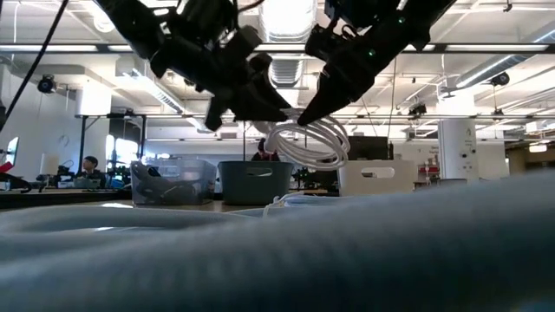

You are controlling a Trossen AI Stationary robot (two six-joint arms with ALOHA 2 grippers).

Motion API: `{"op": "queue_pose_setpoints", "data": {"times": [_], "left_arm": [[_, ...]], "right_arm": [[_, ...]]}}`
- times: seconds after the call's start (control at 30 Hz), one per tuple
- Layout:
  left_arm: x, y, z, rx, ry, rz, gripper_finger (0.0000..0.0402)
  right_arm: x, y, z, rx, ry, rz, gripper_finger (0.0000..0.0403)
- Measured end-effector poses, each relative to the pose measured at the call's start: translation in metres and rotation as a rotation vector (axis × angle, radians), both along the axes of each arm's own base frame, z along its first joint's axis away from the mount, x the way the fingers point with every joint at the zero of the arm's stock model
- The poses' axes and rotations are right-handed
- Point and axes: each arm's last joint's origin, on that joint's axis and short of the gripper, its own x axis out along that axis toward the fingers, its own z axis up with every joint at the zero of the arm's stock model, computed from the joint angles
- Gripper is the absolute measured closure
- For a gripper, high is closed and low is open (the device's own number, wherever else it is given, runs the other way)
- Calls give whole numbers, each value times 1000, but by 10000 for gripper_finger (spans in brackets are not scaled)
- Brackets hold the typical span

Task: Sort HDMI cables
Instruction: Put the white HDMI cable into the blue bin

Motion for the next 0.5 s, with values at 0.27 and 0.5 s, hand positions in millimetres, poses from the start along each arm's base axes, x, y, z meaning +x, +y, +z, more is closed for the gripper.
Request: {"op": "queue_pose_setpoints", "data": {"times": [0.27,0.5], "left_arm": [[5,3,-8,44,6,42,287],[5,2,-9,40,10,45,359]], "right_arm": [[1,2,2,-3,-18,64,381],[2,1,3,-15,-27,73,381]]}}
